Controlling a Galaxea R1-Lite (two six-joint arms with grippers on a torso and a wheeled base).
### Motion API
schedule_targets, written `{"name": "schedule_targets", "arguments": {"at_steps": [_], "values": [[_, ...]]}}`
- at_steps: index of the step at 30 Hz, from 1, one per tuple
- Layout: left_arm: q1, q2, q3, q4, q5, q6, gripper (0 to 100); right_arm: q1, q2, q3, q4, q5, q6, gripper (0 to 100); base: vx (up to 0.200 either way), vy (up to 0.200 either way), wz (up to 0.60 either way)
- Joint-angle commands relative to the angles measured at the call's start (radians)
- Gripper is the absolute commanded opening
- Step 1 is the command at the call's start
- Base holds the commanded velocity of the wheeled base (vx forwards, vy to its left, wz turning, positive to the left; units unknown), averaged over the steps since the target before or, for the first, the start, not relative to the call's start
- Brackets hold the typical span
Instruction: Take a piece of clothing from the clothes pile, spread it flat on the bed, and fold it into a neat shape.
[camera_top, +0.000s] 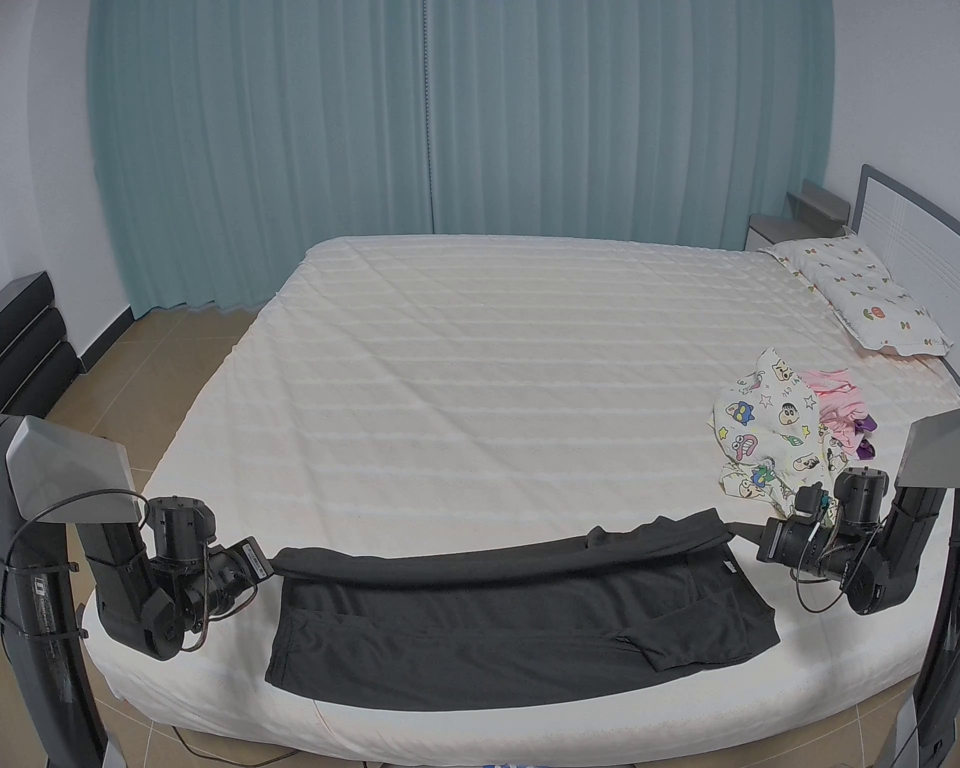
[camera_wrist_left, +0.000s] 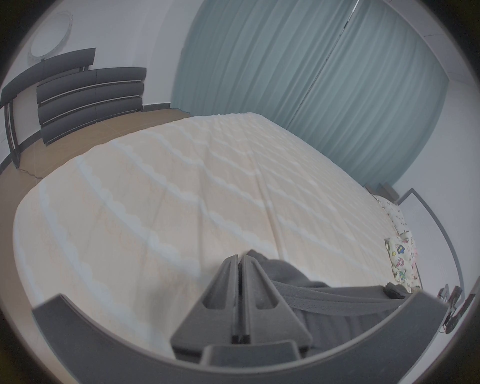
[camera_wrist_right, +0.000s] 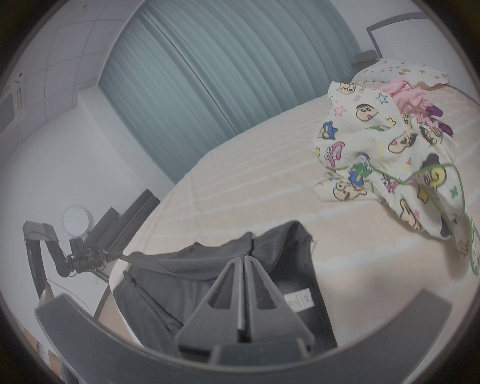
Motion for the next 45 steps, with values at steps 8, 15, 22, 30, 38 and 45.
{"name": "schedule_targets", "arguments": {"at_steps": [8,15,22,30,38,45], "values": [[-0.035,0.067,0.072,-0.05,0.002,0.002,0,-0.021,0.06,0.068,-0.002,0.027,-0.082,0,0.0,0.0,0.0],[-0.035,0.088,0.084,-0.051,0.002,0.004,0,-0.021,0.088,0.081,-0.003,0.027,-0.117,0,0.0,0.0,0.0],[-0.037,0.088,0.098,-0.05,0.0,0.002,0,-0.021,0.105,0.081,-0.003,0.027,-0.119,0,0.0,0.0,0.0],[-0.063,0.088,0.12,-0.051,0.0,-0.002,100,-0.011,0.117,0.082,-0.003,0.024,-0.117,100,0.0,0.0,0.0],[-0.052,0.045,0.15,-0.083,0.002,-0.012,100,-0.041,0.026,0.082,-0.011,0.03,-0.08,100,0.0,0.0,0.0],[-0.015,-0.039,0.216,-0.085,-0.006,-0.11,100,-0.037,-0.053,0.093,-0.014,0.02,0.09,100,0.0,0.0,0.0]]}}
